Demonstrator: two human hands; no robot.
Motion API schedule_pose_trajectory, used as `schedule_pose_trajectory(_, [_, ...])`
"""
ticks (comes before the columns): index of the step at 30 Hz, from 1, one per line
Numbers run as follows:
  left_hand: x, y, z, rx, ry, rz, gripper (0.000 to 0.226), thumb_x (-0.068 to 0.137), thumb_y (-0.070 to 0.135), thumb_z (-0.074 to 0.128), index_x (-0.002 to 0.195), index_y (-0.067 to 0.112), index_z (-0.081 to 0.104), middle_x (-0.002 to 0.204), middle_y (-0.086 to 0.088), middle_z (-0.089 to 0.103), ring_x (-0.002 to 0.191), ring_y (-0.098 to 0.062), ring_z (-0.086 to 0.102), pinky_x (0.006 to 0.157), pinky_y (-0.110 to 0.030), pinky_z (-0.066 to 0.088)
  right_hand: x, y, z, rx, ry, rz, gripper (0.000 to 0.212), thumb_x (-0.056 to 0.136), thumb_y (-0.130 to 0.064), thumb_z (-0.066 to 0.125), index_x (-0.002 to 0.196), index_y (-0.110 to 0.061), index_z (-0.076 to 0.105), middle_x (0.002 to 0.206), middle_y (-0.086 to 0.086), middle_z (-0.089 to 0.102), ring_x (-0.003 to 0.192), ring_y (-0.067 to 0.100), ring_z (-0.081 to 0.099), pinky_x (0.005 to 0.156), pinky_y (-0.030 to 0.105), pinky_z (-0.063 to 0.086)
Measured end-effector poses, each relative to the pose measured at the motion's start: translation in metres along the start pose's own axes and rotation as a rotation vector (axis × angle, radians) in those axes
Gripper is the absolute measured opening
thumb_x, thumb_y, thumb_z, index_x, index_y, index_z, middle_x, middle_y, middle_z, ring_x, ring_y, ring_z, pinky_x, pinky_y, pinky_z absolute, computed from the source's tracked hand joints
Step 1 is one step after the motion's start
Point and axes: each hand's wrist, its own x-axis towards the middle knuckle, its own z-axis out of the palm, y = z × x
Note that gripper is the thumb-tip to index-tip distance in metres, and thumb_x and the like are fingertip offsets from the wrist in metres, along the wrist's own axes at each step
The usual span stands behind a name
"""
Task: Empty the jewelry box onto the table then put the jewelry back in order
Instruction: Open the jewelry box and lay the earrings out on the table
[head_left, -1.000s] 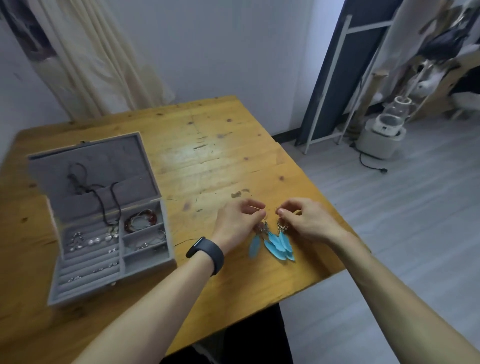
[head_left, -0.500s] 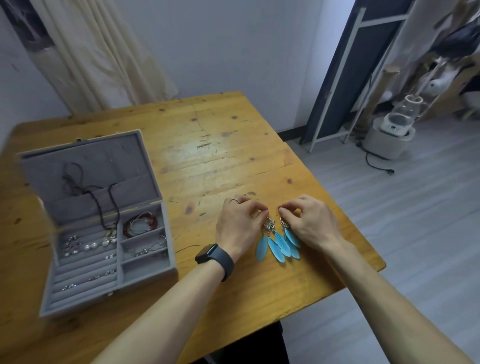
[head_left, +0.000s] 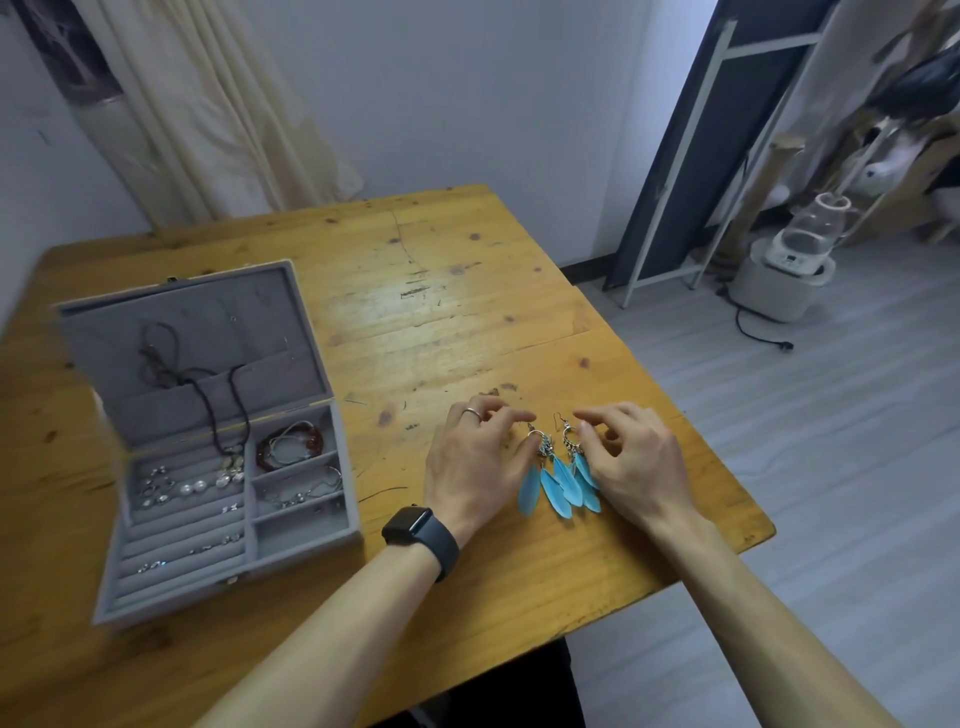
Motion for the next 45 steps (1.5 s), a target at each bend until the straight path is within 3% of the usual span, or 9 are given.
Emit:
schedule_pose_trajectory(3, [-0.006, -0.002, 0.000, 0.112, 0.006, 0.025, 0.024, 0.088, 0.053, 0.065, 0.103, 0.037, 0.075, 0.108, 0.011, 0.063, 0.106, -0.016, 0.054, 0.082, -0.037, 0.050, -0.012, 0.002, 0.007, -0.069, 0.008, -0.035, 0.017, 0.091, -0.027, 0.068, 0.106, -0.023, 0.077, 0.102, -0.006, 0.068, 0.096, 0.015, 0.053, 0.080, 0.032, 0.053])
schedule_pose_trajectory(9, [-0.013, 0.002, -0.012, 0.233, -0.063, 0.026, 0.031, 0.090, 0.056, 0.056, 0.110, 0.040, 0.072, 0.114, 0.010, 0.062, 0.111, -0.016, 0.053, 0.088, -0.037, 0.048, -0.017, -0.012, 0.016, -0.113, 0.009, -0.032, 0.021, 0.090, -0.035, 0.068, 0.107, -0.026, 0.077, 0.102, -0.005, 0.067, 0.097, 0.020, 0.054, 0.080, 0.041, 0.054])
schedule_pose_trajectory(15, [-0.026, -0.013, -0.039, 0.392, -0.022, 0.055, 0.023, 0.090, 0.047, 0.059, 0.106, 0.036, 0.072, 0.108, 0.009, 0.066, 0.103, -0.019, 0.059, 0.081, -0.037, 0.047, -0.025, -0.038, 0.035, -0.126, -0.025, -0.092, 0.025, 0.089, -0.039, 0.066, 0.109, -0.028, 0.076, 0.098, -0.003, 0.066, 0.095, 0.022, 0.055, 0.076, 0.041, 0.054])
schedule_pose_trajectory(20, [-0.038, -0.027, -0.068, 0.473, -0.090, 0.013, 0.029, 0.091, 0.048, 0.055, 0.113, 0.038, 0.071, 0.112, 0.008, 0.067, 0.111, -0.020, 0.057, 0.090, -0.039, 0.045, -0.029, -0.061, 0.046, -0.082, -0.119, -0.114, 0.029, 0.089, -0.043, 0.065, 0.113, -0.029, 0.073, 0.101, -0.004, 0.065, 0.099, 0.019, 0.053, 0.083, 0.038, 0.051])
schedule_pose_trajectory(26, [-0.044, -0.031, -0.086, 0.430, -0.160, -0.022, 0.032, 0.095, 0.047, 0.049, 0.120, 0.036, 0.066, 0.123, 0.010, 0.061, 0.121, -0.015, 0.048, 0.099, -0.035, 0.039, -0.012, -0.062, 0.043, 0.079, -0.159, -0.022, 0.029, 0.085, -0.044, 0.065, 0.111, -0.034, 0.071, 0.088, -0.014, 0.064, 0.086, 0.012, 0.058, 0.080, 0.036, 0.053])
schedule_pose_trajectory(31, [-0.047, -0.028, -0.084, 0.389, -0.151, 0.012, 0.032, 0.097, 0.044, 0.048, 0.121, 0.032, 0.066, 0.121, 0.008, 0.063, 0.117, -0.015, 0.052, 0.097, -0.034, 0.042, 0.003, -0.069, 0.040, 0.028, -0.292, -0.071, 0.026, 0.088, -0.043, 0.067, 0.111, -0.036, 0.073, 0.094, -0.013, 0.064, 0.081, 0.005, 0.057, 0.078, 0.029, 0.052])
schedule_pose_trajectory(38, [-0.054, -0.031, -0.080, 0.377, -0.136, 0.052, 0.031, 0.096, 0.041, 0.050, 0.119, 0.030, 0.069, 0.118, 0.009, 0.067, 0.112, -0.015, 0.055, 0.093, -0.033, 0.043, 0.019, -0.074, 0.049, -0.025, -0.381, -0.101, 0.015, 0.091, -0.046, 0.063, 0.085, -0.033, 0.070, 0.082, -0.014, 0.068, 0.079, 0.012, 0.064, 0.072, 0.030, 0.052])
schedule_pose_trajectory(42, [-0.055, -0.034, -0.079, 0.377, -0.118, 0.065, 0.030, 0.097, 0.039, 0.050, 0.117, 0.029, 0.070, 0.116, 0.010, 0.067, 0.111, -0.014, 0.056, 0.092, -0.032, 0.044, 0.023, -0.076, 0.052, -0.020, -0.400, -0.071, 0.016, 0.092, -0.046, 0.063, 0.097, -0.034, 0.072, 0.089, -0.012, 0.071, 0.086, 0.013, 0.065, 0.078, 0.032, 0.053])
schedule_pose_trajectory(45, [-0.056, -0.035, -0.077, 0.363, -0.071, 0.060, 0.027, 0.097, 0.037, 0.052, 0.113, 0.027, 0.072, 0.112, 0.010, 0.070, 0.107, -0.013, 0.059, 0.089, -0.031, 0.046, 0.018, -0.077, 0.050, 0.042, -0.272, -0.091, 0.022, 0.091, -0.042, 0.066, 0.107, -0.029, 0.074, 0.085, -0.012, 0.065, 0.076, 0.007, 0.060, 0.077, 0.030, 0.052])
